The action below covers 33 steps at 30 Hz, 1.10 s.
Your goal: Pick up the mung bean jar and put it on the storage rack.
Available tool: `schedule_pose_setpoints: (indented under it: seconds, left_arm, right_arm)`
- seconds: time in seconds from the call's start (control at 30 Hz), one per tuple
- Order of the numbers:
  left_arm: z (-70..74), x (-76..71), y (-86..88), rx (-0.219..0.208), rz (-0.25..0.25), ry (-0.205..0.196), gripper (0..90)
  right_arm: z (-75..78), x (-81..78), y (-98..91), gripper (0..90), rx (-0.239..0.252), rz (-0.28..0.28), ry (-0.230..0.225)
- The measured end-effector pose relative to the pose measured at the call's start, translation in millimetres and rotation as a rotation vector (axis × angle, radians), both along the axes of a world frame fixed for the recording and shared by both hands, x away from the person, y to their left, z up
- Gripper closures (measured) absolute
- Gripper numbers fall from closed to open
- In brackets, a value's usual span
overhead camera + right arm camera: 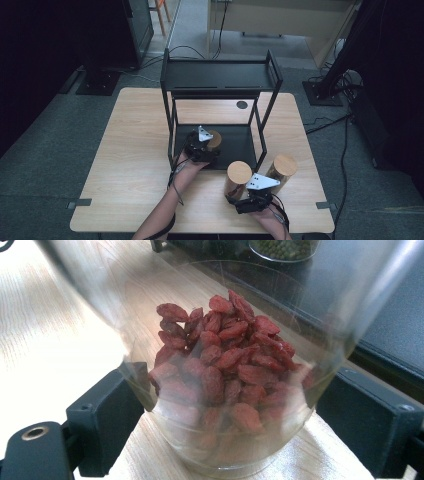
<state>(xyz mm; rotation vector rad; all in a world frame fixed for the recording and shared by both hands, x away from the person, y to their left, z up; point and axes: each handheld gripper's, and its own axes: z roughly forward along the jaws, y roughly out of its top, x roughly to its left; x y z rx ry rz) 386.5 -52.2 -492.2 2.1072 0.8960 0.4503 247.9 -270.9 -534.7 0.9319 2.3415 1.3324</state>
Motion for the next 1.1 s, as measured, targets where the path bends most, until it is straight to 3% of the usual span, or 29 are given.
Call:
schedule_pose_setpoints:
  seconds: [0.4, 0.77, 1.1]
  left_arm:
    - [-2.3, 9.5, -8.6, 0.018, 0.003, 0.005, 25.4]
    - [-4.8, 17.2, -12.1, -0.008, 0.013, 0.009, 25.4]
    - [-5.1, 22.6, -12.2, -0.006, 0.008, 0.007, 25.4]
  right_arm:
    - [0.1, -0.3, -0.3, 11.7, 0.0, 0.003, -0.001]
    - [0.0, -0.2, -0.5, 11.7, 0.005, 0.002, 0.003]
    - [0.0, -0.2, 0.0, 11.7, -0.002, 0.003, 0.004]
